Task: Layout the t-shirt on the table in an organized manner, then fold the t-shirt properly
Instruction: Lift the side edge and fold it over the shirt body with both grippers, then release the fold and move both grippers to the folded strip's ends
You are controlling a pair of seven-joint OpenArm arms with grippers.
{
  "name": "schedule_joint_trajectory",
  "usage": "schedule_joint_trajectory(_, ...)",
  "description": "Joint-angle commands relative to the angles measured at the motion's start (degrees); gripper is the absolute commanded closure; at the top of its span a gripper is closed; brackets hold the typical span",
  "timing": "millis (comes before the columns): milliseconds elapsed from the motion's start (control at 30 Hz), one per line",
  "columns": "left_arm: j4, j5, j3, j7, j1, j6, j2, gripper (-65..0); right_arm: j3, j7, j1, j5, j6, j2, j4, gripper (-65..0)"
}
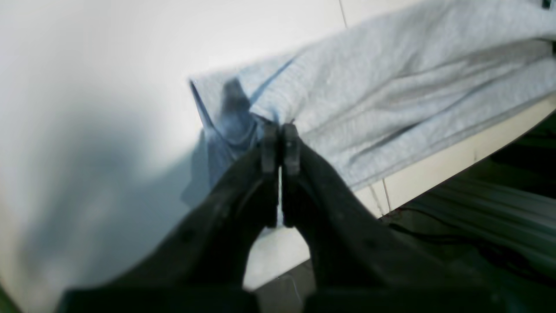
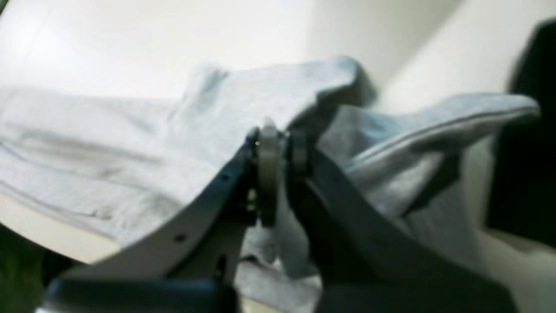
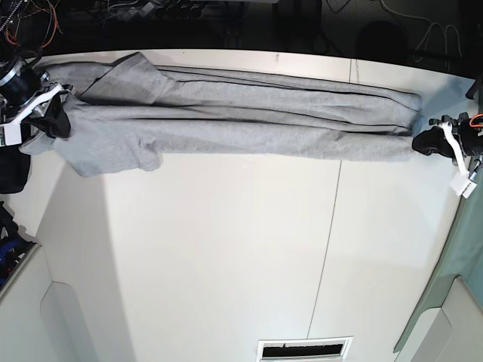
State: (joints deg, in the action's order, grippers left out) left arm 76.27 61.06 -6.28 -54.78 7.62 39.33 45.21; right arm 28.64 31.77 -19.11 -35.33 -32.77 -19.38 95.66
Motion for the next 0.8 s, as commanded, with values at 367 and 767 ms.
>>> schedule_joint_trajectory(367,1.03,0.37,-0.48,0.5,1.33,0.67,1.44,0.0,1.99,0.31,-2.38,-3.74,-0.26,-0.44,1.09,0.0)
schedule_joint_trajectory(767,0.96,-0.7,-0.5,1.01,2.23,0.67,-0.44,-13.9,1.97,2.69,-5.77,-4.13,-0.22,3.41,0.98,0.0)
